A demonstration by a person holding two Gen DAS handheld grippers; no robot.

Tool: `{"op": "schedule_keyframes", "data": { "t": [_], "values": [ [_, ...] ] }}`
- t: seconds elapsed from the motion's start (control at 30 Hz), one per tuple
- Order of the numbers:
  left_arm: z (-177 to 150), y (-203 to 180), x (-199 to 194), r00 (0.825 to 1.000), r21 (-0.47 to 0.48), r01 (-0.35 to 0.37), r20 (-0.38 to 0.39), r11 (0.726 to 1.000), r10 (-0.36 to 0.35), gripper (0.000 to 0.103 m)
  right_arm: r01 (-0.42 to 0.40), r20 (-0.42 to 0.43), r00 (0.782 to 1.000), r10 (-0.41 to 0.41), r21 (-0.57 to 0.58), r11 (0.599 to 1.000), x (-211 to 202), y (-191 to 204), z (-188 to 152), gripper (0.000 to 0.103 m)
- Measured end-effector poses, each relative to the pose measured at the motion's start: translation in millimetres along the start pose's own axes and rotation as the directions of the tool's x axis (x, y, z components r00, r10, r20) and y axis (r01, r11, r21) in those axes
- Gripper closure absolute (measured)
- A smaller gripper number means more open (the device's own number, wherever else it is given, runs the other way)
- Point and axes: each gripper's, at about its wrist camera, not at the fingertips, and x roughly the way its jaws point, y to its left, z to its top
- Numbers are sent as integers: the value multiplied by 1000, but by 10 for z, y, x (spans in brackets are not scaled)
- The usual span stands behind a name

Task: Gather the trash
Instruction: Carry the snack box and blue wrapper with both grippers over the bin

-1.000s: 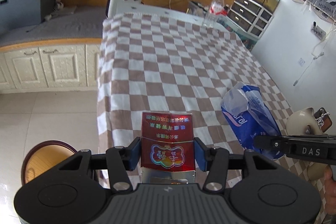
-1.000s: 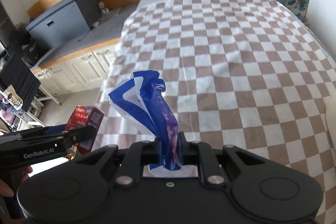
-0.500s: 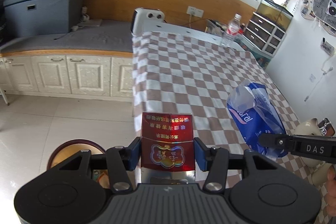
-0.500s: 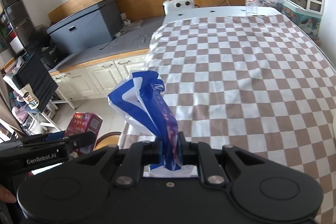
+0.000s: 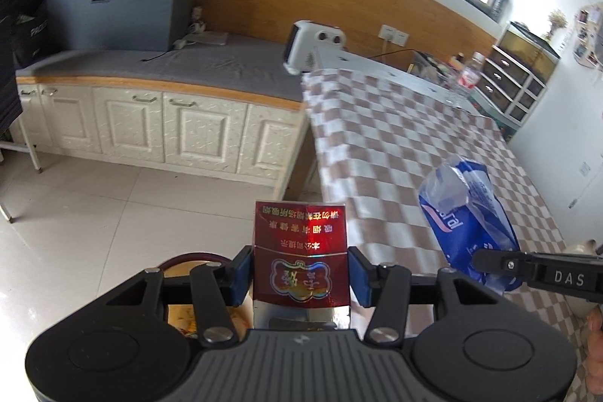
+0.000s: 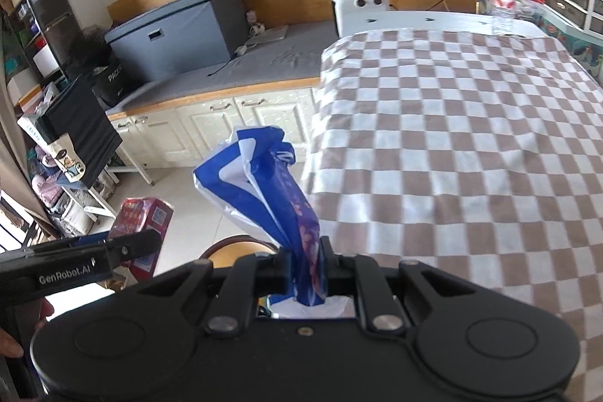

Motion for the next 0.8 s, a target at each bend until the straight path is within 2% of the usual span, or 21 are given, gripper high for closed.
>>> {"op": "schedule_keyframes", "data": {
  "t": [0.2,0.4,0.53,0.63,0.8],
  "values": [
    [92,706,294,997,-58,-28,-71,998,24,51,-3,-45,999,2,-7,1000,458,417,73,89],
    [100,1332,710,984,-107,-66,-169,992,47,51,11,-105,994,-12,-8,1000,964,734,95,89],
    [39,1585,1036,972,-143,-37,-234,989,2,51,17,-144,989,-14,21,1000,1293,815,101,89],
    [-123,1688,1365,947,-211,37,-304,977,-102,51,17,-178,984,-8,49,999,1542,832,100,89],
    [-475,1617,1911,893,-206,52,-429,977,-138,51,22,-233,972,-15,28,999,1946,871,68,90]
  ]
}}
